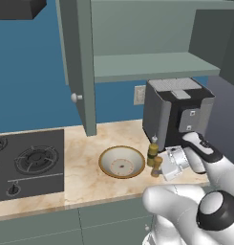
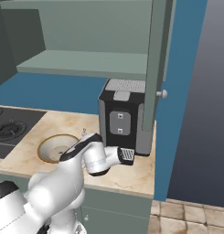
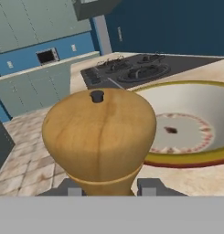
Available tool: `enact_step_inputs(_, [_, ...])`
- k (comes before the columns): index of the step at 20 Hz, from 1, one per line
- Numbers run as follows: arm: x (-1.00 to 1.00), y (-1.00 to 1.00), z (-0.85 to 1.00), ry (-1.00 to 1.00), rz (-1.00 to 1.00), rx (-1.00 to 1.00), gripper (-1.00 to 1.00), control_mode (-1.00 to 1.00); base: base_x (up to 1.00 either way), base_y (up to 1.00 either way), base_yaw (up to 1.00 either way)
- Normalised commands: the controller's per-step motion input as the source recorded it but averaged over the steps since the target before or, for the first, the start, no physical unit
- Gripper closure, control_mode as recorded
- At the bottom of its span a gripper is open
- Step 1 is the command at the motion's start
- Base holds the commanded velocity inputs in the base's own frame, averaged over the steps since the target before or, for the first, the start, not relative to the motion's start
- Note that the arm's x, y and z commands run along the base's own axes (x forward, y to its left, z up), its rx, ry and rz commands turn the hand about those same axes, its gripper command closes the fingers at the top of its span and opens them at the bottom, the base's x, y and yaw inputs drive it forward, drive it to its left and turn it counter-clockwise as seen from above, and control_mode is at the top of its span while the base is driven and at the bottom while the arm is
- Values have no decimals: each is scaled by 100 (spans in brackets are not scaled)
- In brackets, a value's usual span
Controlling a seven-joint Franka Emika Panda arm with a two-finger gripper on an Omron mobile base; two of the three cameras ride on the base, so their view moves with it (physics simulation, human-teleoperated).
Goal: Retrieve the bottle and the shaker from the cabinet and place them next to the mixing bowl on the counter. Then add garlic from the fridge to the mixing bowl.
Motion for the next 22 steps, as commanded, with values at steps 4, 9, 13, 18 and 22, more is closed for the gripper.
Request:
enact_step_inputs(4, [0,17,-22,-1,0,0,100,-100,0,0,0])
enact_step_inputs(9, [2,8,-26,-4,0,0,100,-100,0,0,0])
enact_step_inputs(13, [-3,0,-14,-6,0,0,100,-100,0,0,0])
enact_step_inputs(18, [-8,0,-7,-6,0,0,100,-100,0,0,0])
enact_step_inputs(22, [0,0,-1,-2,0,0,100,-100,0,0,0])
